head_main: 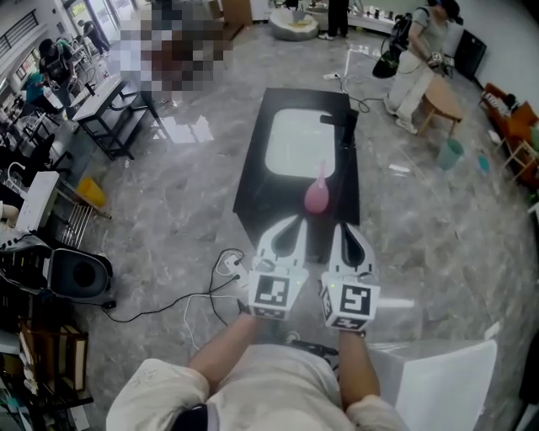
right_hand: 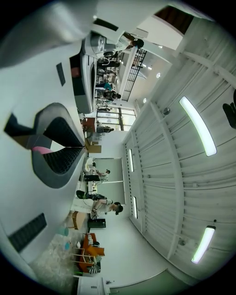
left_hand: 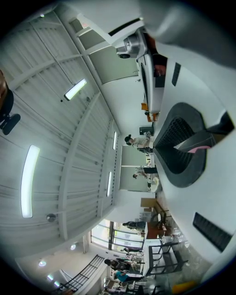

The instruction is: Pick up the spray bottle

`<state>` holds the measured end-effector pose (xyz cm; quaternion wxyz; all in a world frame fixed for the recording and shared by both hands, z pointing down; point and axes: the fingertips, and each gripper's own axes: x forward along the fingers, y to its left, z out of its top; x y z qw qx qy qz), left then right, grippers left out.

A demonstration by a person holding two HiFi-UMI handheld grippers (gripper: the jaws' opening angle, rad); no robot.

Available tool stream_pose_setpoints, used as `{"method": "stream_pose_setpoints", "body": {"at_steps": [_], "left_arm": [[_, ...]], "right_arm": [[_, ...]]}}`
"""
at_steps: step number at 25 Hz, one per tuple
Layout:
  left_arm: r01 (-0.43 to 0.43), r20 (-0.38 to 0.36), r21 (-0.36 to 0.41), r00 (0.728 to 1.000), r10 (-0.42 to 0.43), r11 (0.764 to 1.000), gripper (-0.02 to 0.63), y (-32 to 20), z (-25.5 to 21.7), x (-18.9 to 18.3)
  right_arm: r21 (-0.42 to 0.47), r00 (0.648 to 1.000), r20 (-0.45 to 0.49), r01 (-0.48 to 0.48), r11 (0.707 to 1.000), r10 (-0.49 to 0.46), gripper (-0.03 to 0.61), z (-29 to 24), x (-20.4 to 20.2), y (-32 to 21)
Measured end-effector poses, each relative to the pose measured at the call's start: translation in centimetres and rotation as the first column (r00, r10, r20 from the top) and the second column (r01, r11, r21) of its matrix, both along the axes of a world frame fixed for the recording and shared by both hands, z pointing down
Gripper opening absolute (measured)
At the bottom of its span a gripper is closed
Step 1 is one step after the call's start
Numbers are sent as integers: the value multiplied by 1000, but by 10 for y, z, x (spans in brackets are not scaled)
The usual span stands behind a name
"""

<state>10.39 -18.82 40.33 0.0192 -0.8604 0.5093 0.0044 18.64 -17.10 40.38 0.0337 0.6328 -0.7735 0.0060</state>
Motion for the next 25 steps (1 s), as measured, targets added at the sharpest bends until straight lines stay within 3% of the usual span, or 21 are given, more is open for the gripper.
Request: {"method": "stream_pose_setpoints", "body": {"at_steps": [16, 21, 25], "left_arm": [[-52, -39, 34, 998, 54, 998, 2, -122, -13, -38], [-81, 9, 62, 997, 81, 995, 2, -155, -12, -49], [-126, -5, 47, 992, 127, 991, 2, -177, -6, -53]], "right_arm": [[-5, 994, -72, -77, 997, 76, 6, -10, -36, -119], [-30, 990, -89, -109, 994, 106, 6, -2, -48, -150], [-30, 987, -82, -138, 990, 135, 6, 4, -55, -172]]}}
